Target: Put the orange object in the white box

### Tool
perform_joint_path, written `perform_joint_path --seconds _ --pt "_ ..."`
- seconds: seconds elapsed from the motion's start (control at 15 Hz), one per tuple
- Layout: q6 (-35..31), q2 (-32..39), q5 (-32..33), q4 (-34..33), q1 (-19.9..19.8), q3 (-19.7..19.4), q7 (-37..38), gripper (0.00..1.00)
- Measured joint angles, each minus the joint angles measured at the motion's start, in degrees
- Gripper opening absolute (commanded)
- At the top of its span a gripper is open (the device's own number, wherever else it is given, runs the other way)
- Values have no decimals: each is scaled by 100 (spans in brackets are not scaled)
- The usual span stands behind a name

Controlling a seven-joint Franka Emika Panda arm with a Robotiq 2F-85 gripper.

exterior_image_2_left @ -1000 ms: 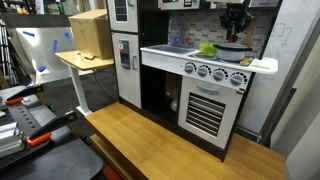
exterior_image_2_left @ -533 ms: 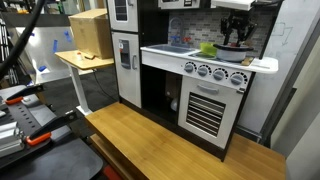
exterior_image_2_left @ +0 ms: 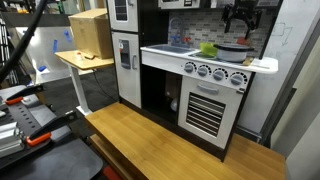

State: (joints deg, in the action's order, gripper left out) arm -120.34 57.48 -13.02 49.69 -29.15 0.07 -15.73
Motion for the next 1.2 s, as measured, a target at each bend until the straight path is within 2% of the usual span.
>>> perform_joint_path --seconds 0.47,0.8,1.0,1.2 --pt "0 0 0 -14 4 198 -125 100" --pt "3 -211 193 89 37 1 237 100" --pt "65 -763 398 572 56 -184 433 100" --pt "281 -1491 514 1379 57 -247 422 100"
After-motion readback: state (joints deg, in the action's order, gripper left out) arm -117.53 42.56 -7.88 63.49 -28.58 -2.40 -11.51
